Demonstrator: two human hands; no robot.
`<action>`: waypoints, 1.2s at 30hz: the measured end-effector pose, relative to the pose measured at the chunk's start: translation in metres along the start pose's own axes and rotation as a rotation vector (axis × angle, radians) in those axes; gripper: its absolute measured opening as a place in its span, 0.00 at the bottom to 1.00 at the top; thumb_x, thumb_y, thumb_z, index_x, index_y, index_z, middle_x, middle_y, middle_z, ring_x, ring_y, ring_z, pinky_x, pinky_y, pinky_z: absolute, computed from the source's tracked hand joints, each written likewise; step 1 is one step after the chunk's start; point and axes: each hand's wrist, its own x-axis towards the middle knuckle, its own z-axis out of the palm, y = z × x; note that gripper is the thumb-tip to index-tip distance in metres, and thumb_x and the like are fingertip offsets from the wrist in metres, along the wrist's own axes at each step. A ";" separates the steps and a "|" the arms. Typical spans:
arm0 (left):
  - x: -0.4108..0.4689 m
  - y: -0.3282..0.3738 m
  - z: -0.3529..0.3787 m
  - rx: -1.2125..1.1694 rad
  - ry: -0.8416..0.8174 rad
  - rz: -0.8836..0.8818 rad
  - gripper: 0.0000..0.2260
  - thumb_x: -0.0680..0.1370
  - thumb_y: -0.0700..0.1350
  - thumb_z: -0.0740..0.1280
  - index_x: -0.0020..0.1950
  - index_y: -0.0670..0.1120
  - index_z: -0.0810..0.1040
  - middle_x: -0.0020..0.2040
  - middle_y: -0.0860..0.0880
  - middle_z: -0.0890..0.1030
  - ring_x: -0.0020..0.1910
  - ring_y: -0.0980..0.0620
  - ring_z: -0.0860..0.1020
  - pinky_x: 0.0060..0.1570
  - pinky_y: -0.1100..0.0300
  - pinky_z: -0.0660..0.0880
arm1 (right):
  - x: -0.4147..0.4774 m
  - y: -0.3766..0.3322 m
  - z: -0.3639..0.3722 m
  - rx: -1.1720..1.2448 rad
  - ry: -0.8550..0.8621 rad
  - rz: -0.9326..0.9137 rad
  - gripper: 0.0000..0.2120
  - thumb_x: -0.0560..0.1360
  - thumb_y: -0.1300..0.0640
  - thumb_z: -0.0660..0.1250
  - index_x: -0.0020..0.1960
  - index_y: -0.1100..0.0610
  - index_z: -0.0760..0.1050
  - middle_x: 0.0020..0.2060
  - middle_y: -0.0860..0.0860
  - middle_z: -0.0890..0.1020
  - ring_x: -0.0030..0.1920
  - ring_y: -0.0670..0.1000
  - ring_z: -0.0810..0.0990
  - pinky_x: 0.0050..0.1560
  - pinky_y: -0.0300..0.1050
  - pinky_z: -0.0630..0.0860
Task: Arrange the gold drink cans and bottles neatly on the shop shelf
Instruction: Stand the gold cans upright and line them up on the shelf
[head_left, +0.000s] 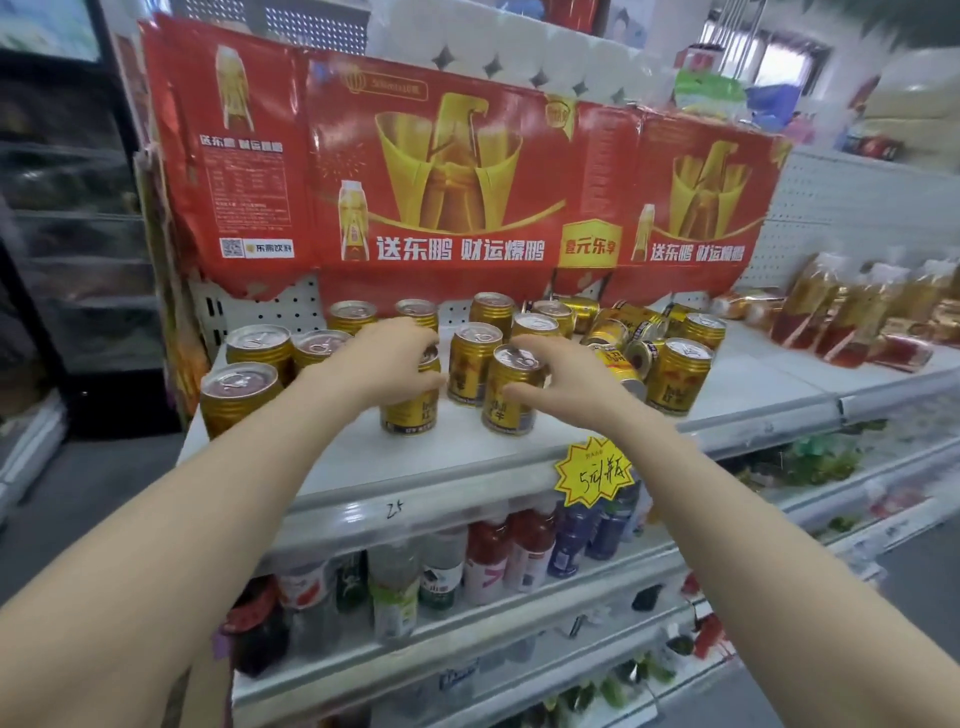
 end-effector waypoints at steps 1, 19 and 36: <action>0.000 0.001 -0.002 0.024 -0.004 -0.026 0.23 0.78 0.57 0.67 0.69 0.47 0.73 0.62 0.45 0.77 0.59 0.45 0.76 0.54 0.53 0.74 | 0.003 0.002 0.002 0.016 0.008 -0.022 0.32 0.75 0.43 0.69 0.75 0.51 0.67 0.71 0.50 0.73 0.69 0.53 0.71 0.66 0.50 0.70; 0.038 0.082 0.017 -0.024 0.033 0.052 0.31 0.75 0.66 0.65 0.73 0.51 0.69 0.64 0.50 0.76 0.64 0.48 0.70 0.61 0.52 0.70 | 0.019 0.100 -0.018 -0.450 -0.190 0.303 0.35 0.75 0.37 0.66 0.71 0.58 0.60 0.56 0.59 0.78 0.54 0.61 0.79 0.40 0.50 0.75; 0.021 0.061 0.015 -0.076 0.083 0.010 0.30 0.75 0.59 0.69 0.74 0.47 0.71 0.67 0.48 0.73 0.64 0.48 0.71 0.60 0.53 0.71 | 0.006 0.081 -0.032 0.371 -0.004 0.191 0.33 0.66 0.48 0.80 0.65 0.51 0.69 0.56 0.49 0.78 0.53 0.51 0.78 0.47 0.45 0.78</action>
